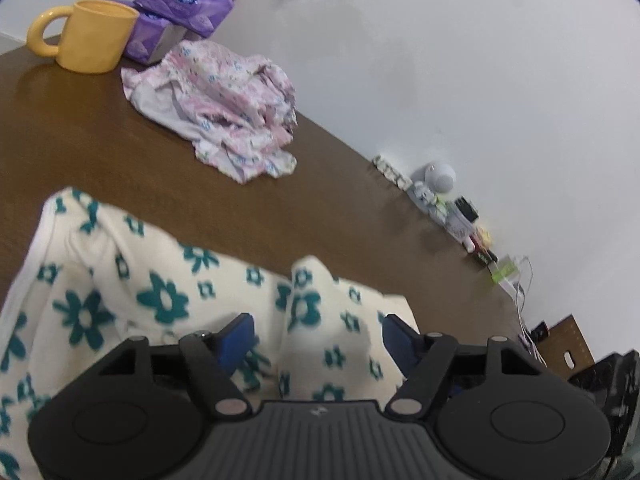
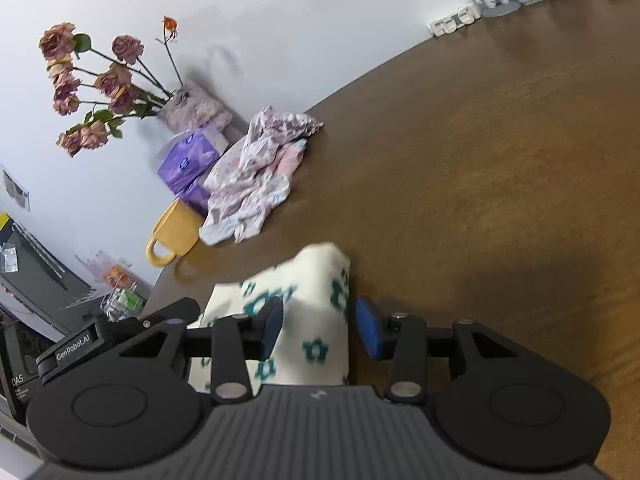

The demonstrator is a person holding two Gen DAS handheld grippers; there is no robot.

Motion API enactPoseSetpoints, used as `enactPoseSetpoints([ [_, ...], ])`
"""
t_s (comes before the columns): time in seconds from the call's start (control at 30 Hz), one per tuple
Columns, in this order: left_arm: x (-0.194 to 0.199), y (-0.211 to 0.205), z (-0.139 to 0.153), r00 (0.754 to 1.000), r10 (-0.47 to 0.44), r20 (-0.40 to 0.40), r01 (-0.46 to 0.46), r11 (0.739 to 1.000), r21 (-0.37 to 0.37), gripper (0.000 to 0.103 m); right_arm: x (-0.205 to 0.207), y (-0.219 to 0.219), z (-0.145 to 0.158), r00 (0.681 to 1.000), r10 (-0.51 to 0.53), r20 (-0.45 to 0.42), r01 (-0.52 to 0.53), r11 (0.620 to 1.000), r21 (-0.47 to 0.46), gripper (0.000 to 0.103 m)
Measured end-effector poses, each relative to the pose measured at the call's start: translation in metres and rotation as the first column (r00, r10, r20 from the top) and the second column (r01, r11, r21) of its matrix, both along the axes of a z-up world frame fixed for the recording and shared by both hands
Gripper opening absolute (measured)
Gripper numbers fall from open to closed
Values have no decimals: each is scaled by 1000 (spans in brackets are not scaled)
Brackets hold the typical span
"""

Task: Fold clothes
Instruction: 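Grasp the folded shirt edge with the right gripper and lift it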

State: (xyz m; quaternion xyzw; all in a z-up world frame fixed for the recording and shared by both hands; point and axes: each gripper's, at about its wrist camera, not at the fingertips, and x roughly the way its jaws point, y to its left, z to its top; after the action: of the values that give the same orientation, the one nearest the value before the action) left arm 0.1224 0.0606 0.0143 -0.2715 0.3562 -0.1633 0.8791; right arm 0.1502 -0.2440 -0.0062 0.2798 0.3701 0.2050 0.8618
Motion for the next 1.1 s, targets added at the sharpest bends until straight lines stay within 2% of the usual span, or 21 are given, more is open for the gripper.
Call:
enactPoseSetpoints([
  [0.07,-1,-2,-3,1000,-10,4,10,1000,4,65,-3,-1,-4,1000,-7,-14,8,1000,21,41],
  [0.1,-2,-3,-4,1000,-14,6,14,1000,6,60,-3,-1,-6,1000,-11,-21,11,999,33,41],
  [0.13,-2,-4,-6,1000,-19,9,19,1000,8,44,-4,-1,-7,1000,-7,-22,8,999,40,37],
  [0.17,-2,-5,-8,1000,-23,10,23,1000,9,42,-4,-1,-8,1000,-4,-23,5,999,46,33],
  [0.2,-1,-6,-11,1000,-22,7,22,1000,9,42,-4,0,-10,1000,-1,-24,2,999,53,26],
  [0.3,-3,-5,-10,1000,-16,11,17,1000,-6,47,-4,2,-12,1000,4,-24,-3,999,51,24],
  [0.37,-9,-4,-7,1000,-20,21,20,1000,-12,62,-5,0,-12,999,-5,-33,7,998,67,29],
  [0.4,-12,-4,-6,999,-23,26,23,1000,-13,64,-6,-2,-12,999,-15,-41,18,997,75,38],
  [0.43,-17,-4,-4,999,-28,31,28,1000,-4,66,-8,-5,-13,999,-20,-45,24,996,81,42],
  [0.5,-26,-4,-1,998,-44,40,43,999,15,68,-14,-9,-14,999,-21,-49,26,996,91,42],
  [0.6,-36,-4,0,996,-69,59,66,996,54,65,-26,-16,-16,999,-10,-48,14,995,101,42],
  [0.63,-38,-5,0,995,-82,65,77,995,68,58,-29,-17,-16,999,-4,-45,9,995,103,42],
  [0.67,-39,-5,-1,994,-96,61,92,993,74,47,-32,-18,-17,999,2,-42,3,995,104,42],
  [0.73,-39,-5,-6,993,-111,50,107,991,78,46,-39,-21,-17,999,13,-36,-9,994,106,42],
  [0.83,-38,2,-12,994,-107,31,105,994,42,46,-38,-19,-19,999,21,-46,-15,993,118,42],
  [1.1,-34,5,-15,993,-113,37,113,994,8,45,-38,-14,-24,999,26,-39,-20,987,157,42],
])
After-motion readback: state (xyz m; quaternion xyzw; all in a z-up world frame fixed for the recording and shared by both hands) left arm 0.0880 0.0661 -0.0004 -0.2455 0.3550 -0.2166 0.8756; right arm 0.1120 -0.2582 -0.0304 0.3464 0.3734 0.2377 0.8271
